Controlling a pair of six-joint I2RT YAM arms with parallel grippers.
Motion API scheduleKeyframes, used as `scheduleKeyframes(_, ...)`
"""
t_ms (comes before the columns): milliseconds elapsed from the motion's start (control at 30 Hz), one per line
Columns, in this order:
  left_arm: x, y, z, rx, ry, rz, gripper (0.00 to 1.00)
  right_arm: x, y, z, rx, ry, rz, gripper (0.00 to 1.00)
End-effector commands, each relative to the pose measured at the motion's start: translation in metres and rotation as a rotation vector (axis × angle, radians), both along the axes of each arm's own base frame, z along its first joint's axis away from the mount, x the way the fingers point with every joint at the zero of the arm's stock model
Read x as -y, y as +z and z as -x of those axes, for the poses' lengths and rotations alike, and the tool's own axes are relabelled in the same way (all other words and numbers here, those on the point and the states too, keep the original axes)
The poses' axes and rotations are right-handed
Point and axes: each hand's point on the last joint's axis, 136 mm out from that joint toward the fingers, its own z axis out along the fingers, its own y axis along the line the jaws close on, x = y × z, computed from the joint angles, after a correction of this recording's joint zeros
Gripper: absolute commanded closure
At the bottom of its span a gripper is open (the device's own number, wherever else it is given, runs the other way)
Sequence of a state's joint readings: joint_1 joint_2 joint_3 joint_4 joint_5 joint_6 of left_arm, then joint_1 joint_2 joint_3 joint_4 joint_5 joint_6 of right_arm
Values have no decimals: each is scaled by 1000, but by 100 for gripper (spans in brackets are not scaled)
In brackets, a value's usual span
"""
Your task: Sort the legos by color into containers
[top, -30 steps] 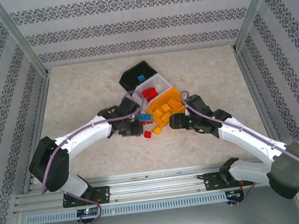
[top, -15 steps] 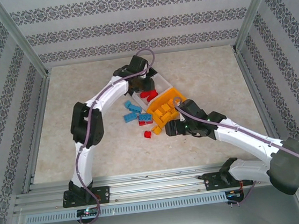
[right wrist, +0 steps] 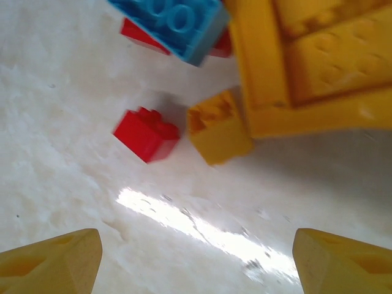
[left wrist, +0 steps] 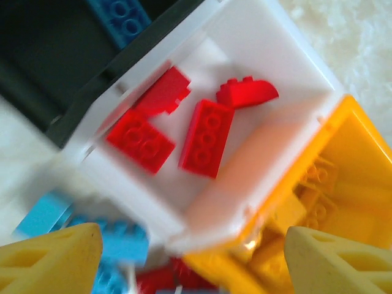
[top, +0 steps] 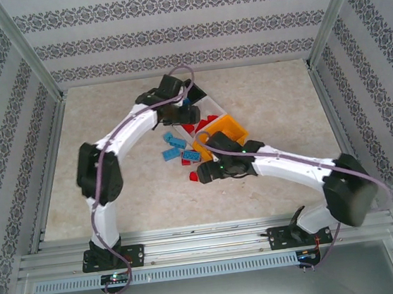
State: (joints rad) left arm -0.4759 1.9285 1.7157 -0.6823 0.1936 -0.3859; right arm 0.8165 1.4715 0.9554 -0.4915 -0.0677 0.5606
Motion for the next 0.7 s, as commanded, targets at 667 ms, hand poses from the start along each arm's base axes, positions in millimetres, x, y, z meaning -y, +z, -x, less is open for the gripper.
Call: scheduleKeyframes(667,-160,32,151,89,185,7,0,-72,-63,-20,-96,86,120,35)
